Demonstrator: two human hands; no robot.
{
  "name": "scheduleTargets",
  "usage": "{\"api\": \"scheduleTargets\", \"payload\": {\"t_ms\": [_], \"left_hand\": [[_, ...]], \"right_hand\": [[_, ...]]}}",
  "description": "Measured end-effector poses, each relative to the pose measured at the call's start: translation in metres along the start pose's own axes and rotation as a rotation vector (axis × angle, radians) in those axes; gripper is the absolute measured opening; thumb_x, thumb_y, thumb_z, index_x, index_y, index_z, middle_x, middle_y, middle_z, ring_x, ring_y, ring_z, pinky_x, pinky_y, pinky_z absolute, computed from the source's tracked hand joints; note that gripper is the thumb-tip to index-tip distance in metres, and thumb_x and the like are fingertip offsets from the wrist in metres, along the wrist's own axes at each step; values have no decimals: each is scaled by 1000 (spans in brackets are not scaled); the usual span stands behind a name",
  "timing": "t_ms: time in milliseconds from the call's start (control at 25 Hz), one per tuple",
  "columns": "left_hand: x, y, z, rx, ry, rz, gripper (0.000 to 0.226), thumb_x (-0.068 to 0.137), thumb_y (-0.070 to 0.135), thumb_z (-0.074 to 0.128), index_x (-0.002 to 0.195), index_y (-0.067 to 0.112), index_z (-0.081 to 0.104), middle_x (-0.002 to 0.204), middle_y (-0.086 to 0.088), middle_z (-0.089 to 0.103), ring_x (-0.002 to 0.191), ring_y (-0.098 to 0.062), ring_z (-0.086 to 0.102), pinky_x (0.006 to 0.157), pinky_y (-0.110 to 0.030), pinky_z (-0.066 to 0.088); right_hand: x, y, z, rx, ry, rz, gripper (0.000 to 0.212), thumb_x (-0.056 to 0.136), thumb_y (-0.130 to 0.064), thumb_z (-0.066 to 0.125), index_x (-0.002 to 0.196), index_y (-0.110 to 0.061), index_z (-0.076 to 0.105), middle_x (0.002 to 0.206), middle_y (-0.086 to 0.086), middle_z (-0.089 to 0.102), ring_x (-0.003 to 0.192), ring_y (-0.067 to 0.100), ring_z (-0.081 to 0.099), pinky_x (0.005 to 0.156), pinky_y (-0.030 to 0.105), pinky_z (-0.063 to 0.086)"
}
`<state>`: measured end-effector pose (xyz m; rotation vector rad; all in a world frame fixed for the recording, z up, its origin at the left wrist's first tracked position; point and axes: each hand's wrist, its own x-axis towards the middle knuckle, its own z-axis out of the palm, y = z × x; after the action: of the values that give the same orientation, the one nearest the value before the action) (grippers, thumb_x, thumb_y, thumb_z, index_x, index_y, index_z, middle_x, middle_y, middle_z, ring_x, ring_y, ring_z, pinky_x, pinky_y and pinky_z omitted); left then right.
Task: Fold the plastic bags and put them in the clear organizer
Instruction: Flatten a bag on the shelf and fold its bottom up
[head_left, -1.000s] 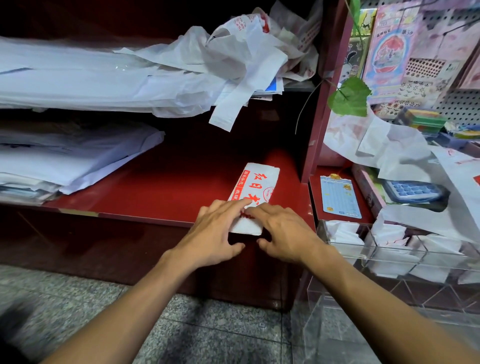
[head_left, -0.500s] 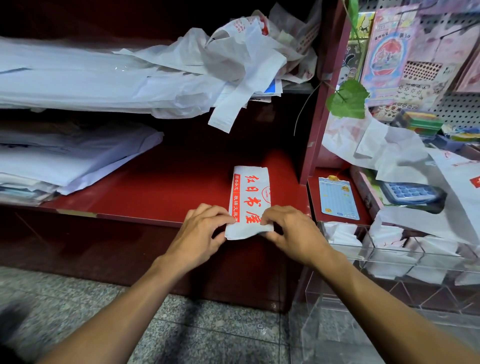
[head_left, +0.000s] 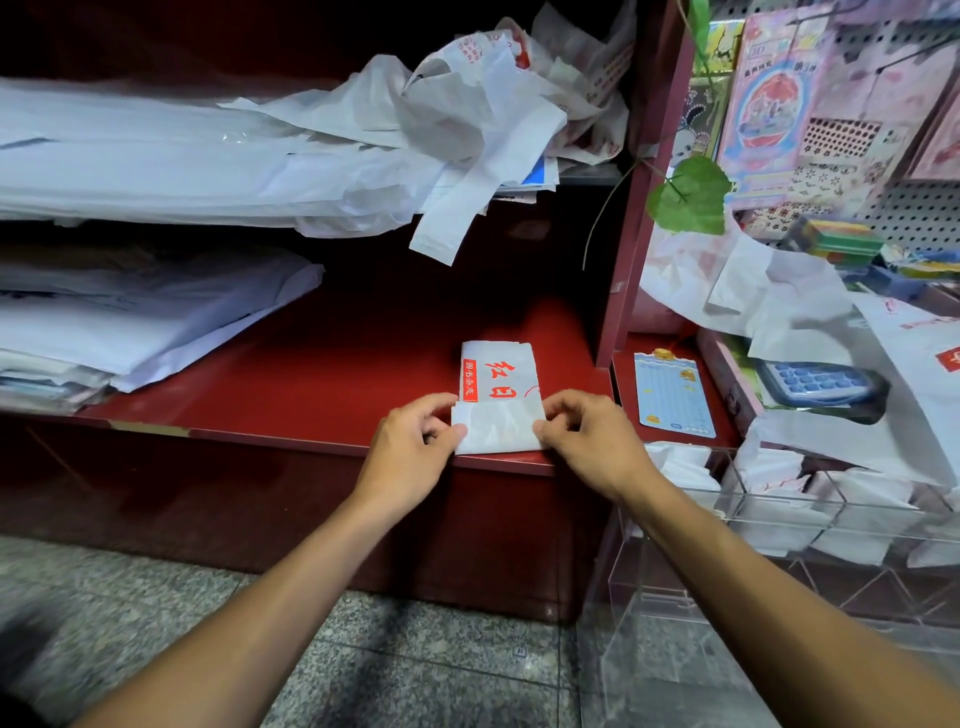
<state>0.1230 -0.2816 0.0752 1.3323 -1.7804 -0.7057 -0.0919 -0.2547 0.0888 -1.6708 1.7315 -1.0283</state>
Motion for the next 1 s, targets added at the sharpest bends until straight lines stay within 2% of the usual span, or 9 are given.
{"api": "scheduleTargets", "payload": {"t_ms": [120, 280, 400, 480, 560, 680, 800, 880, 1000], "left_hand": [[1, 3, 6, 57, 57, -15, 34, 87, 22, 71, 118, 27, 60, 54, 14, 62, 61, -7, 60, 90, -31, 50], [4, 2, 9, 102, 78, -6, 32, 77, 43, 78, 102, 34, 61, 65, 12, 63, 65, -5, 59, 83, -45, 51], [2, -5, 4, 317, -46, 152, 57, 68, 55, 81, 118, 35, 63, 103, 15, 55, 96, -9, 50, 89, -39, 43], [-1, -10, 3, 517, -151, 263, 68, 73, 53, 79, 133, 31, 57, 130, 13, 46, 118, -12, 39, 94, -33, 31], [-3, -12, 4, 588, -173, 323, 64, 80, 48, 75, 138, 29, 54, 142, 14, 45, 126, -13, 35, 92, -32, 26], [-4, -14, 2, 524, -126, 347, 49, 83, 36, 75, 129, 25, 63, 134, 15, 55, 119, -12, 41, 86, -31, 25], [-3, -17, -1, 407, -103, 325, 32, 83, 24, 77, 115, 23, 72, 119, 16, 60, 108, -12, 45, 87, -33, 31], [-1, -18, -3, 299, -76, 306, 18, 85, 22, 76, 103, 22, 77, 109, 18, 62, 99, -12, 48, 89, -29, 36], [1, -13, -5, 145, -70, 220, 6, 89, 22, 71, 88, 21, 77, 94, 17, 65, 93, -11, 57, 86, -18, 36]], "right_hand": [[-1, -6, 4, -60, 47, 48, 17, 89, -20, 68, 102, -24, 58, 73, -7, 66, 66, 5, 59, 55, 16, 37], [-3, -5, 10, -158, 100, 27, 14, 86, -16, 67, 86, -25, 55, 72, -6, 65, 66, 12, 60, 56, 23, 39], [-4, -4, 9, -211, 104, -35, 8, 85, -15, 65, 80, -21, 61, 75, -7, 63, 69, 13, 58, 63, 30, 47], [-5, -3, 8, -308, 100, -101, 5, 89, -17, 62, 90, -20, 66, 90, -6, 58, 80, 16, 57, 67, 30, 46], [-5, -1, 7, -412, 67, -163, 17, 94, -21, 59, 108, -21, 67, 108, -4, 53, 94, 17, 54, 75, 30, 45], [-7, 0, 0, -591, -107, -274, 35, 96, -39, 53, 125, -23, 63, 131, -7, 52, 107, 20, 47, 90, 36, 44], [-7, 2, -11, -648, -254, -296, 53, 87, -53, 62, 133, -28, 55, 132, -10, 51, 109, 18, 45, 96, 38, 41], [-6, 5, -14, -521, -233, -285, 42, 87, -43, 68, 125, -28, 61, 125, -11, 57, 106, 15, 48, 94, 35, 42], [-2, 6, -15, -179, -153, -153, 9, 88, -25, 70, 97, -22, 73, 91, -10, 69, 85, 9, 60, 75, 27, 44]]}}
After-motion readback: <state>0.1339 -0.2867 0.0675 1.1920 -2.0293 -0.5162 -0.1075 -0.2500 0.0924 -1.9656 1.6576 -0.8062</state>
